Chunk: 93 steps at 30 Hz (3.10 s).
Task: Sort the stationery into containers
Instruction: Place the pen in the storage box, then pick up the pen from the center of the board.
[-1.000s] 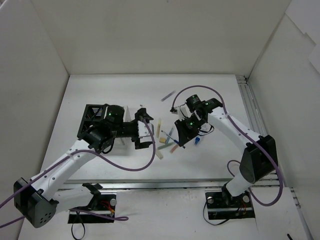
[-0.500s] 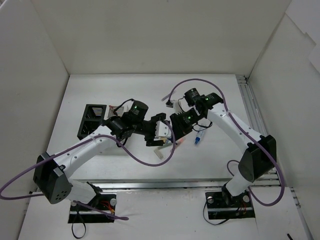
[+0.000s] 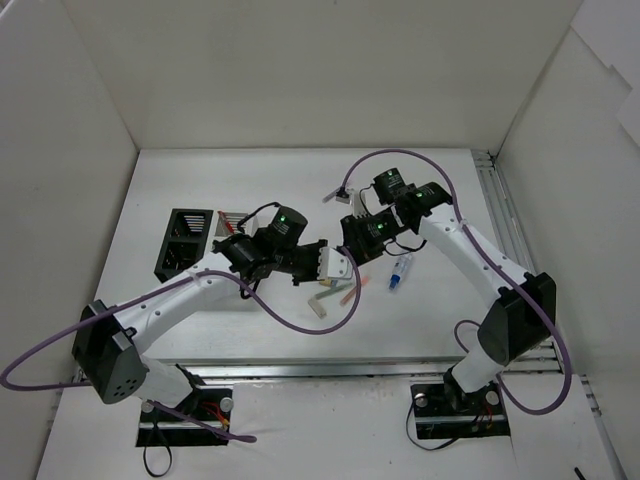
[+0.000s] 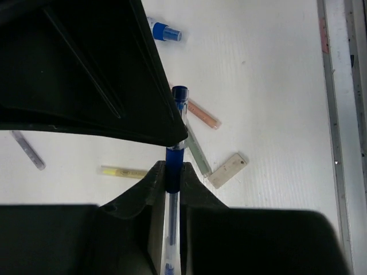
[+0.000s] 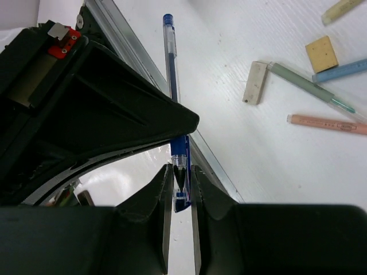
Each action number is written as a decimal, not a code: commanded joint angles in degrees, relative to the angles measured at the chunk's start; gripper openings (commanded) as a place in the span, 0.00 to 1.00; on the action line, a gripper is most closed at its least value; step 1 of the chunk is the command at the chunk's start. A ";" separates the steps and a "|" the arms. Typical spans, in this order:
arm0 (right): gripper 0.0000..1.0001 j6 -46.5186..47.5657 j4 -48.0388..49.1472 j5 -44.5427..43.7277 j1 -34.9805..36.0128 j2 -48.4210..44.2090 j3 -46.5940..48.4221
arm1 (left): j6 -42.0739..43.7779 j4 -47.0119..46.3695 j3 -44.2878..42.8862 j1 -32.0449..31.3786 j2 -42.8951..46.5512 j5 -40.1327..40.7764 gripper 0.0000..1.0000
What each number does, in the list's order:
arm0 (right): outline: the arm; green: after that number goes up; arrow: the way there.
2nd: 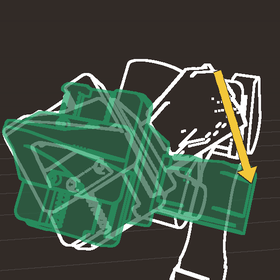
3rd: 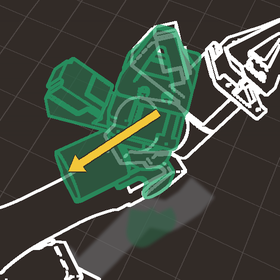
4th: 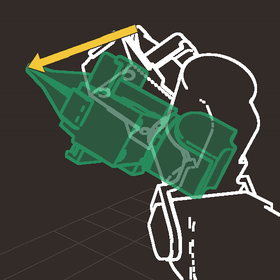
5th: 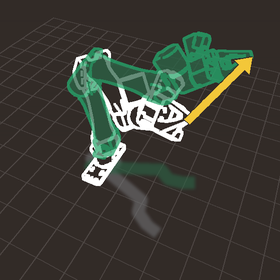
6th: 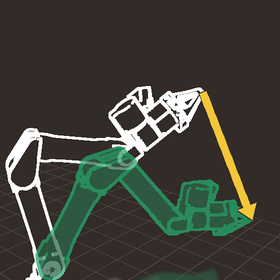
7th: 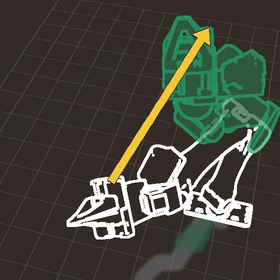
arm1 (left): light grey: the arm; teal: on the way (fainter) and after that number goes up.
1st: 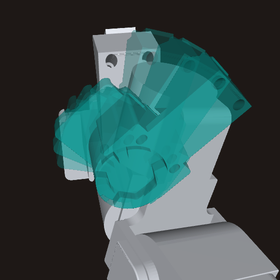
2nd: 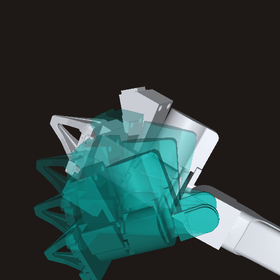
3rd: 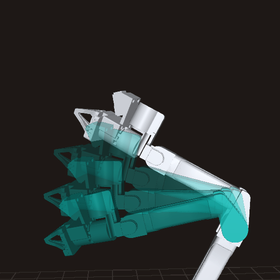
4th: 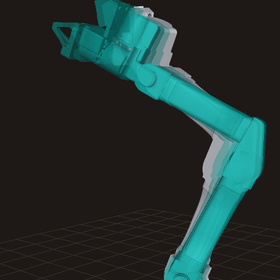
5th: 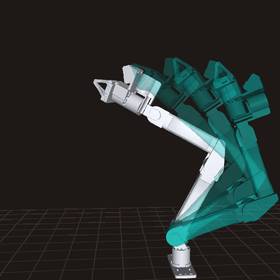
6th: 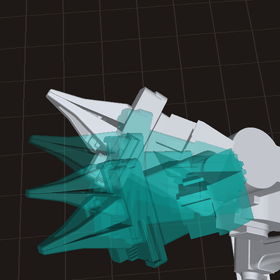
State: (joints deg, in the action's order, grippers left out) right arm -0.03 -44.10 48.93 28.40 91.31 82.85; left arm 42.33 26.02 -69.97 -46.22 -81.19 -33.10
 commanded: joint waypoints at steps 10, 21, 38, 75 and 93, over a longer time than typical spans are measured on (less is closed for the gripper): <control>0.98 -8.14 10.78 -8.13 -3.70 -10.17 0.21 | -12.95 -15.46 0.62 2.26 4.45 8.75 0.00; 0.98 -23.78 29.41 -45.23 -9.42 -32.68 -20.07 | -45.30 -41.04 10.82 23.25 13.86 24.13 0.00; 0.98 -21.33 40.49 -51.03 -9.95 -44.99 -33.19 | -62.27 -59.06 15.30 36.81 0.24 26.77 0.00; 0.98 -24.84 34.27 -55.70 -10.56 -46.85 -39.61 | -58.58 -14.72 -6.72 16.33 -6.77 26.67 1.00; 0.98 -26.25 25.73 -64.57 -13.99 -30.57 -32.13 | -59.64 1.66 -28.90 11.59 -34.29 31.43 0.95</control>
State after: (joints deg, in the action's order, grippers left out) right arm -25.54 -18.72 -12.12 15.16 60.97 48.21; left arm -16.73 25.96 -95.15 -34.06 -115.92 -2.68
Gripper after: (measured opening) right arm 0.979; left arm 0.960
